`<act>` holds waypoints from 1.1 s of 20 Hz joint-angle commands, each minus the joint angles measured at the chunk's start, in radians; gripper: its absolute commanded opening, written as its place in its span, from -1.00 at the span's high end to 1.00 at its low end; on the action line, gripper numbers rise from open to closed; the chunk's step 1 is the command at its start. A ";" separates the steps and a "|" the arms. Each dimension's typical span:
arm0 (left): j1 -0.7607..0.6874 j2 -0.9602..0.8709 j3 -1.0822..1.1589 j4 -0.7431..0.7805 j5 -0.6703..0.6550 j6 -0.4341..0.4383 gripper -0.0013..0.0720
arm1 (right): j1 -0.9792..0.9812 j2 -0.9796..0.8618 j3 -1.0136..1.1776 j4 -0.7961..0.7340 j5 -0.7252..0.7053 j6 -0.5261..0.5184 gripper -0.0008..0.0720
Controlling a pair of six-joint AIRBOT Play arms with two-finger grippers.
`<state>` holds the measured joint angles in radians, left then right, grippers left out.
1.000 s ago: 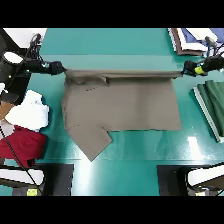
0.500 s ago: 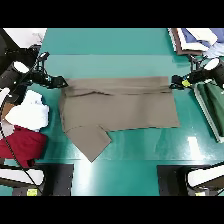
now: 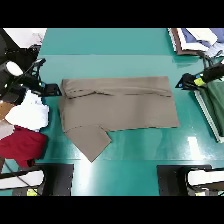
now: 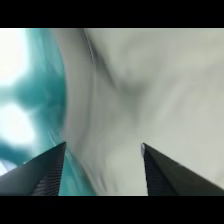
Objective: Fold the shirts.
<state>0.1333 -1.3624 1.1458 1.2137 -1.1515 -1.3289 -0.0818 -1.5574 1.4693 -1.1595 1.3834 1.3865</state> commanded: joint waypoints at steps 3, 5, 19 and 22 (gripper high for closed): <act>-0.001 0.310 -0.422 -0.110 -0.074 -0.116 -0.55 | -0.032 0.201 -0.243 0.073 0.012 -0.047 -0.28; -0.001 0.416 -0.544 -0.162 -0.101 -0.116 -0.54 | -0.026 0.254 -0.312 0.100 -0.027 -0.072 -0.28; -0.195 0.500 -0.773 -0.275 0.050 -0.152 -0.54 | -0.026 0.293 -0.351 0.148 -0.048 -0.080 -0.26; -0.200 0.500 -0.773 -0.287 0.134 -0.192 -0.54 | -0.026 0.293 -0.351 0.148 -0.048 -0.080 -0.26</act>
<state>-0.0456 -0.8623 0.3813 0.9314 -1.1130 -1.4845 -0.1074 -1.2644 1.1183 -1.0130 1.3327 1.3067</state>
